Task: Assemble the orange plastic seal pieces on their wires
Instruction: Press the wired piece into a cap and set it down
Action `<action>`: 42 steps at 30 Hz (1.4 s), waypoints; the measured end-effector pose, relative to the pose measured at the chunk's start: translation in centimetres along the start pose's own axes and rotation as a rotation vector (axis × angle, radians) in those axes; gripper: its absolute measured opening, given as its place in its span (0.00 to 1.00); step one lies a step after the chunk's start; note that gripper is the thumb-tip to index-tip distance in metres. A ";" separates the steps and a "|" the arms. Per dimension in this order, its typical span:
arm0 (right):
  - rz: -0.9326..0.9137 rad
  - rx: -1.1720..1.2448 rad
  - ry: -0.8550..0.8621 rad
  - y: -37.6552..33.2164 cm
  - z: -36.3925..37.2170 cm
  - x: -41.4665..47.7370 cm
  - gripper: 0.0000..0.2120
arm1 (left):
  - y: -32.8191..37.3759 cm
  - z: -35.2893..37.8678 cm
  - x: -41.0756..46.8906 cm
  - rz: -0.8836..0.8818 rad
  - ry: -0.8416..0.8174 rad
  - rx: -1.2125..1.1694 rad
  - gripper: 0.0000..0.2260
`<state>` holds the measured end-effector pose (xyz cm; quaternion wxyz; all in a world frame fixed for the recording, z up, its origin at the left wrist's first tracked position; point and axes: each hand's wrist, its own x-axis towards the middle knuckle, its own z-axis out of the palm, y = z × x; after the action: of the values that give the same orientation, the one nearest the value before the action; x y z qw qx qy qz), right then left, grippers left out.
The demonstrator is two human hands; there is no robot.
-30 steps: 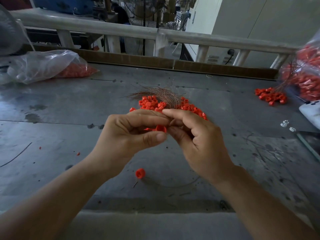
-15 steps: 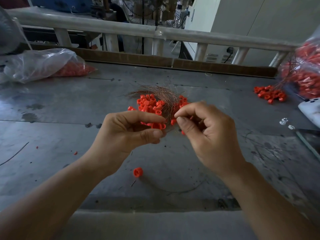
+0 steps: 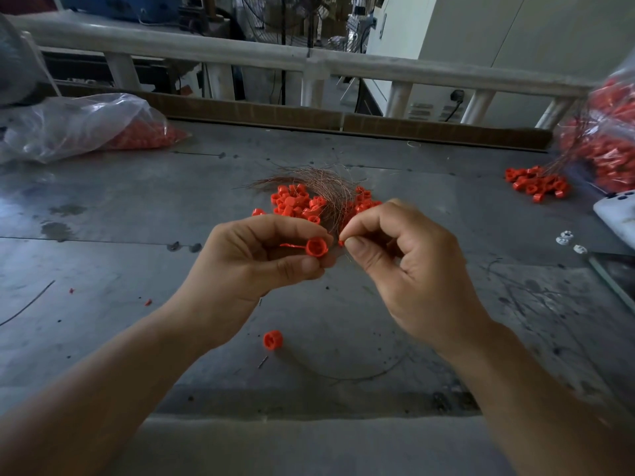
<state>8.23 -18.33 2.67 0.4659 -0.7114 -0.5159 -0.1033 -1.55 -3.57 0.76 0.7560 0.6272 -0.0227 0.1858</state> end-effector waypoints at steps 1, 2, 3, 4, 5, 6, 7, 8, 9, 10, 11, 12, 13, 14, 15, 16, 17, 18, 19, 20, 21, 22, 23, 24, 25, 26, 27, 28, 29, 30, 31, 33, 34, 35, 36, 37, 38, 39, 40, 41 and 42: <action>0.002 -0.004 -0.004 0.0 0.1 0.0 0.03 | 0.0 0.0 0.0 0.001 -0.005 0.003 0.16; 0.003 -0.009 -0.009 0.0 0.1 0.0 0.03 | 0.0 0.0 0.0 0.002 -0.009 0.007 0.16; 0.004 -0.012 -0.012 0.0 0.1 -0.1 0.03 | 0.0 0.0 0.0 0.004 -0.011 0.010 0.16; 0.005 -0.013 -0.014 0.0 0.1 -0.1 0.02 | 0.0 0.1 0.0 0.004 -0.012 0.011 0.15; 0.005 -0.013 -0.016 0.0 0.1 -0.1 0.02 | 0.0 0.1 0.0 0.004 -0.012 0.013 0.15; 0.006 -0.012 -0.017 -0.1 0.1 -0.1 0.02 | 0.1 0.1 0.0 0.006 -0.012 0.018 0.15; 0.007 -0.012 -0.018 -0.1 0.1 -0.1 0.03 | 0.1 0.2 0.0 0.009 -0.010 0.024 0.15; 0.008 -0.014 -0.020 -0.1 0.1 -0.2 0.03 | 0.1 0.2 0.0 0.010 -0.009 0.028 0.15; 0.007 -0.017 -0.022 -0.1 0.1 -0.2 0.03 | 0.2 0.2 0.0 0.010 -0.008 0.028 0.15; 0.006 -0.018 -0.024 -0.1 0.1 -0.2 0.03 | 0.2 0.2 -0.1 0.011 -0.008 0.022 0.15; 0.005 -0.019 -0.024 -0.1 0.1 -0.2 0.03 | 0.2 0.3 -0.1 0.013 -0.007 0.011 0.15; 0.004 -0.018 -0.025 -0.1 0.1 -0.2 0.03 | 0.2 0.3 -0.1 0.015 -0.003 -0.003 0.14; 0.005 -0.015 -0.023 -0.1 0.1 -0.2 0.03 | 0.2 0.4 -0.1 0.015 0.008 -0.012 0.13; 0.008 -0.010 -0.019 -0.1 0.1 -0.1 0.03 | 0.1 0.4 0.0 0.011 0.026 -0.017 0.12; 0.012 -0.003 -0.016 0.0 0.1 -0.1 0.03 | 0.1 0.4 0.0 0.003 0.050 -0.016 0.11; 0.018 0.006 -0.015 0.0 0.0 -0.1 0.03 | 0.1 0.4 0.0 -0.008 0.074 -0.011 0.12; 0.023 0.014 -0.016 0.0 0.0 -0.1 0.03 | 0.2 0.5 0.0 -0.018 0.091 -0.005 0.13; 0.029 0.021 -0.019 0.0 0.0 -0.2 0.03 | 0.3 0.5 -0.1 -0.023 0.099 0.004 0.13; 0.034 0.026 -0.021 0.1 0.0 -0.2 0.03 | 0.4 0.5 -0.1 -0.022 0.099 0.018 0.13; 0.037 0.031 -0.023 0.1 0.0 -0.2 0.03 | 0.4 0.6 -0.1 -0.018 0.096 0.029 0.14; 0.041 0.037 -0.025 0.1 0.0 -0.2 0.03 | 0.3 0.6 -0.1 -0.010 0.093 0.026 0.13; 0.045 0.045 -0.026 0.1 -0.1 -0.2 0.03 | 0.3 0.7 0.0 0.000 0.095 0.013 0.11; 0.048 0.052 -0.026 0.0 -0.1 -0.1 0.04 | 0.2 0.8 0.0 0.008 0.098 0.004 0.10; 0.049 0.057 -0.025 0.0 -0.1 -0.1 0.05 | 0.2 0.8 0.0 0.009 0.098 0.006 0.09; 0.051 0.060 -0.026 0.0 -0.1 -0.1 0.05 | 0.2 0.8 0.0 0.004 0.091 0.016 0.10; 0.054 0.063 -0.029 0.0 -0.1 -0.1 0.05 | 0.2 0.8 0.0 -0.005 0.079 0.027 0.11; 0.059 0.067 -0.036 -0.1 -0.1 -0.1 0.05 | 0.2 0.9 0.0 -0.013 0.064 0.033 0.12; 0.063 0.070 -0.046 -0.1 -0.1 -0.1 0.05 | 0.2 0.9 0.0 -0.020 0.050 0.035 0.14; 0.067 0.070 -0.059 -0.1 -0.1 -0.1 0.04 | 0.3 1.0 -0.1 -0.025 0.041 0.033 0.14; 0.069 0.067 -0.072 -0.1 -0.1 -0.1 0.04 | 0.3 1.0 -0.1 -0.027 0.035 0.032 0.15; 0.070 0.061 -0.084 -0.1 0.0 -0.1 0.04 | 0.2 1.0 -0.1 -0.029 0.034 0.031 0.15; 0.068 0.049 -0.099 0.0 0.1 -0.1 0.05 | 0.2 1.0 0.0 -0.033 0.035 0.027 0.15; 0.068 0.047 -0.102 0.0 0.1 -0.1 0.05 | 0.3 1.0 0.0 -0.035 0.038 0.025 0.15; 0.068 0.046 -0.106 0.0 0.1 -0.1 0.05 | 0.3 0.9 0.0 -0.038 0.041 0.027 0.15; 0.071 0.048 -0.109 0.0 0.0 -0.1 0.04 | 0.3 0.9 0.0 -0.039 0.044 0.029 0.15; 0.076 0.051 -0.111 0.0 0.0 -0.1 0.04 | 0.3 1.0 0.0 -0.038 0.045 0.030 0.15; 0.083 0.057 -0.115 0.0 0.0 -0.2 0.04 | 0.3 1.0 0.0 -0.036 0.046 0.028 0.15; 0.089 0.061 -0.117 0.1 0.1 -0.2 0.04 | 0.3 1.0 0.0 -0.034 0.047 0.023 0.15; 0.094 0.063 -0.119 0.1 0.1 -0.2 0.04 | 0.2 1.0 0.0 -0.032 0.047 0.018 0.15; 0.096 0.063 -0.119 0.1 0.1 -0.2 0.04 | 0.2 0.9 0.0 -0.031 0.045 0.015 0.15; 0.098 0.062 -0.118 0.1 0.1 -0.2 0.04 | 0.2 0.9 0.0 -0.031 0.042 0.011 0.14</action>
<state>8.19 -18.39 2.48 0.4610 -0.7258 -0.5100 -0.0221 -1.42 -4.38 1.18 0.7555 0.6278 0.0037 0.1873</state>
